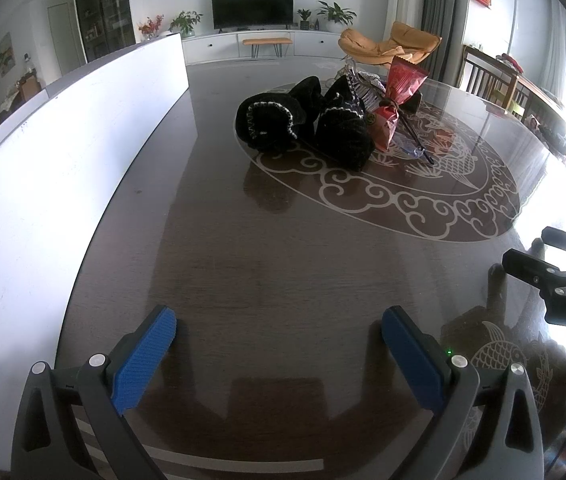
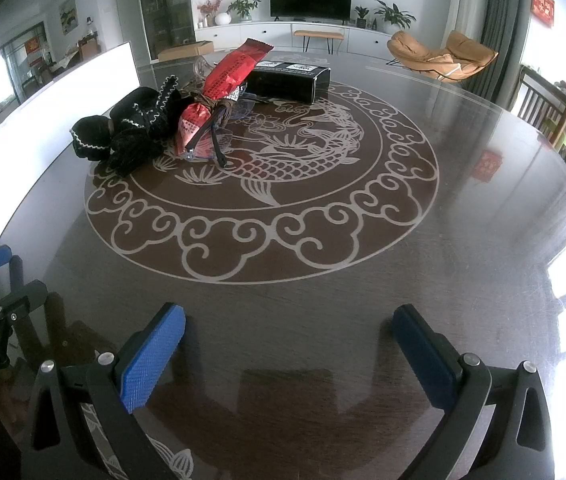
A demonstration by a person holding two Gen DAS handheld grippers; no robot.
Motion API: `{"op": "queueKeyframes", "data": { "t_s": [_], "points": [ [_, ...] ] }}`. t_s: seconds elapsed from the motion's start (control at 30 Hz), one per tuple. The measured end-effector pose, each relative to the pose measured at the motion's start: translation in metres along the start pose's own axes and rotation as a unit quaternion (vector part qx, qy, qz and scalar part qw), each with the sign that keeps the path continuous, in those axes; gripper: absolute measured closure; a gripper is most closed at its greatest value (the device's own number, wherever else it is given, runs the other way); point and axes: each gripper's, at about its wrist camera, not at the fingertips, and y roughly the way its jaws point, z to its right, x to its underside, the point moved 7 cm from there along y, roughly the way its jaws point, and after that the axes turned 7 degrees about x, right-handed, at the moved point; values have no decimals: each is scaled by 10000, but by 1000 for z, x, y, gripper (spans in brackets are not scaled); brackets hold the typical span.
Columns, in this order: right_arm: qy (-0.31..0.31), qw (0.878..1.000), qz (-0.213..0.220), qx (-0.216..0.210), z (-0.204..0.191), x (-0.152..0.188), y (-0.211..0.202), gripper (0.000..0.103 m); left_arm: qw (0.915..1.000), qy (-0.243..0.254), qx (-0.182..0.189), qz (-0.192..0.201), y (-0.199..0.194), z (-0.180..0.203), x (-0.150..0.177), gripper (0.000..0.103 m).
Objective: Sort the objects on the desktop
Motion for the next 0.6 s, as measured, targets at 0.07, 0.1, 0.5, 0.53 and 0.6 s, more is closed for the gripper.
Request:
{"op": "queueKeyframes", "data": {
  "t_s": [0.07,0.1,0.5,0.53,0.6],
  "points": [
    [0,10000,0,1,0,0,-1,0,10000,0,-2,1,0,0,0,0],
    [0,10000,0,1,0,0,0,0,10000,-1,0,1,0,0,0,0],
    [1,10000,-2,1,0,0,-1,0,10000,-2,-1,3,1,-1,0,0],
    [1,10000,-2,1,0,0,-1,0,10000,-3,-2,3,1,-1,0,0],
    [1,10000,-3,1,0,0,-1,0,10000,-3,-3,4,1,-1,0,0]
  ]
}}
